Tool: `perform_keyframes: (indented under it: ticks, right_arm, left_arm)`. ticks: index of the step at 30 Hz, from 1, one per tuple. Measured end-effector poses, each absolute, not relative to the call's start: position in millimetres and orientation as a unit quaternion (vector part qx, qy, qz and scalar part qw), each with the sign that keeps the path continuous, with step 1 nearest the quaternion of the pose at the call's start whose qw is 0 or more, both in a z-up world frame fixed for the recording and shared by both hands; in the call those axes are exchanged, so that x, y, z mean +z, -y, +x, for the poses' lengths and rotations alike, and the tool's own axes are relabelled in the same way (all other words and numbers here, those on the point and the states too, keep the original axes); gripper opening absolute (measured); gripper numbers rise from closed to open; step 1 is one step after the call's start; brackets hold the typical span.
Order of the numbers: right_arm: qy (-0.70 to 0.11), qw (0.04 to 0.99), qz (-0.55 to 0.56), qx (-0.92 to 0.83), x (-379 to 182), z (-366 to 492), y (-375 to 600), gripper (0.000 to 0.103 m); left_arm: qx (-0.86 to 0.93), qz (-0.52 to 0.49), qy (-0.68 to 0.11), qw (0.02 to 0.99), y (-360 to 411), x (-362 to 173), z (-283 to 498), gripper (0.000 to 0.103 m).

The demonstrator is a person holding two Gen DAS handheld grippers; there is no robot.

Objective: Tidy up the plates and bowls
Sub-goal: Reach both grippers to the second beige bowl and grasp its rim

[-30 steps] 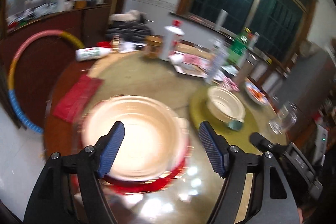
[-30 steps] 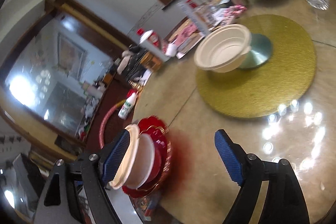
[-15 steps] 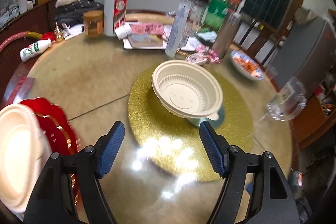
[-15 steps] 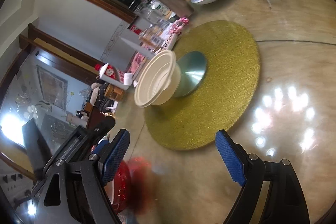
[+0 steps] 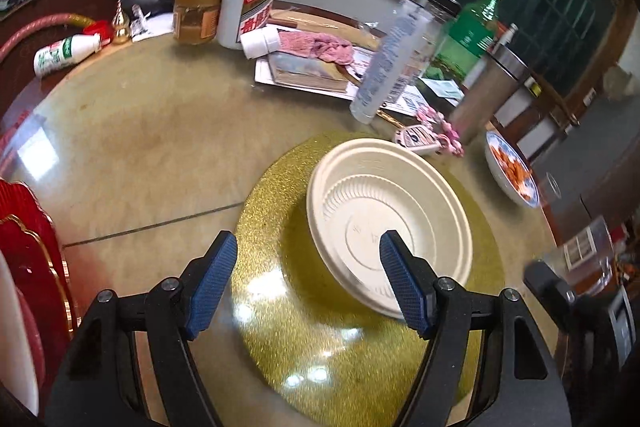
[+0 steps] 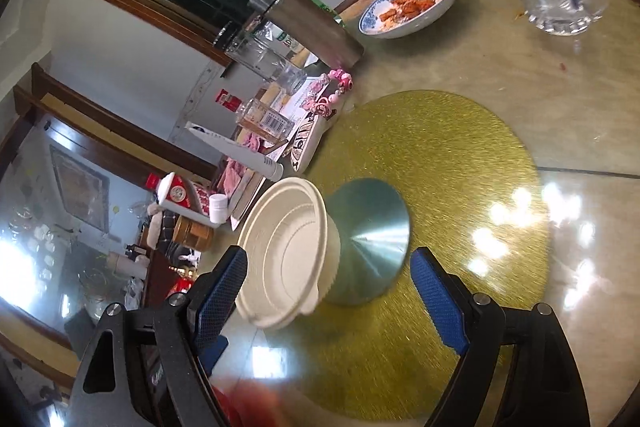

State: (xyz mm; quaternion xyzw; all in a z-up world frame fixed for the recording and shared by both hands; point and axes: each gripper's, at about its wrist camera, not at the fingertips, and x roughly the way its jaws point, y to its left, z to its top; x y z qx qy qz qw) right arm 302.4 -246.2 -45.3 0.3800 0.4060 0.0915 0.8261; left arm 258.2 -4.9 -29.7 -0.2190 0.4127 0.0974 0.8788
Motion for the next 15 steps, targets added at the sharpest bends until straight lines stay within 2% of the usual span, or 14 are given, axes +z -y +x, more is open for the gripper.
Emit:
perform_keyframes:
  ticks: [3, 7, 8, 9, 11, 13, 15]
  right_arm:
    - [-0.411, 0.829, 0.369, 0.090, -54, 319, 231, 0.083]
    - [-0.425, 0.835, 0.338, 0.091, -64, 329, 215, 0.076]
    - [-0.426, 0.837, 0.333, 0.087, -66, 330, 213, 0.073]
    - [-0.429, 0.840, 0.321, 0.083, -68, 332, 209, 0.067]
    - [-0.441, 0.847, 0.288, 0.078, -69, 334, 202, 0.015]
    - [-0.447, 0.848, 0.270, 0.085, -67, 332, 196, 0.010]
    - [-0.448, 0.853, 0.256, 0.075, -61, 324, 192, 0.010]
  left_arm:
    - [0.101, -0.223, -0.418, 0.875, 3, -39, 262, 0.074]
    - [0.105, -0.222, -0.422, 0.873, 2, -48, 266, 0.073]
    - [0.104, -0.220, -0.424, 0.873, 2, -49, 267, 0.069]
    - [0.104, -0.217, -0.425, 0.872, 1, -51, 268, 0.061]
    - [0.084, -0.207, -0.438, 0.871, 5, -55, 271, 0.029]
    - [0.064, -0.198, -0.450, 0.869, 10, -55, 273, 0.013]
    - [0.063, -0.188, -0.452, 0.870, 14, -54, 271, 0.013]
